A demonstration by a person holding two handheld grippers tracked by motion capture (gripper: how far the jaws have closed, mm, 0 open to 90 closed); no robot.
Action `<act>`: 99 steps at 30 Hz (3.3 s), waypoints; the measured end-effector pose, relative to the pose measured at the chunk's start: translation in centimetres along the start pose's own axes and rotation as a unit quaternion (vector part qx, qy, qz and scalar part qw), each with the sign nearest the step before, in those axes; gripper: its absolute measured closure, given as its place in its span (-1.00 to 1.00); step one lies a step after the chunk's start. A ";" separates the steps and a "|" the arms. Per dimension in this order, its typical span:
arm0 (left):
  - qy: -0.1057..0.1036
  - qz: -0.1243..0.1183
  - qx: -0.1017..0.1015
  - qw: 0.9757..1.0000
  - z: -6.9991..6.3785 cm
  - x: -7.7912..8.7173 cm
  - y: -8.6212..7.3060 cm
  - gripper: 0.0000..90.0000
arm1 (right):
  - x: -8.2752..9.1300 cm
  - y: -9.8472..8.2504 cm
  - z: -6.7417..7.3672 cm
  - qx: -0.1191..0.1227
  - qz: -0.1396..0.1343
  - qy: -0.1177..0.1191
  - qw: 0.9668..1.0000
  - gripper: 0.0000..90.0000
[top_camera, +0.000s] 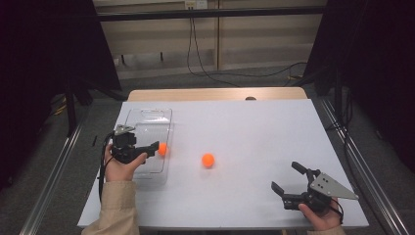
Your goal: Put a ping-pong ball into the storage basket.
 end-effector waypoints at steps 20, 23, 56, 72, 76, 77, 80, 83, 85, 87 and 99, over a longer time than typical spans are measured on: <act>-0.026 -0.012 -0.008 1.000 -1.2 0.7 0.6 -0.81 | 0.0 0.0 -0.1 0.002 0.001 0.000 1.000 -0.92; -0.028 -0.014 -0.009 0.999 -1.4 0.7 0.7 -0.82 | 0.0 0.0 -0.1 0.002 0.000 -0.001 1.000 -0.92; -0.068 -0.010 -0.034 0.997 -3.9 0.7 0.9 -0.84 | 0.0 -0.1 -0.1 0.002 0.001 -0.001 1.000 -0.92; -0.076 -0.014 -0.037 0.996 -4.4 0.7 1.1 -0.84 | 0.0 -0.1 -0.1 0.000 0.002 -0.001 1.000 -0.92; -0.078 -0.015 -0.041 0.996 -4.7 0.8 1.2 -0.84 | 0.0 -0.2 -0.2 -0.003 0.001 -0.002 1.000 -0.92; -0.079 -0.014 -0.042 0.996 -4.7 0.7 1.2 -0.84 | 0.0 -0.2 -0.2 -0.003 0.001 -0.002 1.000 -0.92; -0.080 -0.009 -0.048 0.996 -5.0 0.6 1.1 -0.84 | 0.0 -0.2 -0.2 -0.003 0.001 -0.002 1.000 -0.92; -0.084 -0.009 -0.051 0.995 -5.2 0.5 1.0 -0.84 | 0.0 -0.1 -0.2 0.000 0.000 -0.002 1.000 -0.92; -0.085 -0.009 -0.052 0.995 -5.3 0.5 1.0 -0.84 | 0.0 -0.1 -0.2 0.000 0.000 -0.003 1.000 -0.92; -0.084 -0.009 -0.052 0.995 -5.3 0.5 1.0 -0.84 | 0.0 -0.1 -0.2 -0.001 0.001 -0.002 1.000 -0.92; -0.088 -0.007 -0.052 0.995 -5.7 0.4 1.0 -0.84 | 0.1 -0.1 -0.2 -0.001 0.001 -0.004 1.000 -0.92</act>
Point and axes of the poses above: each handheld gripper's, and its own axes: x roughly backward along the jaws, y roughly out of its top, z roughly to its left, the point moved 4 cm from there along -x, roughly forward along the jaws, and after that the axes turned 10 degrees about y, right-handed, at the moved point
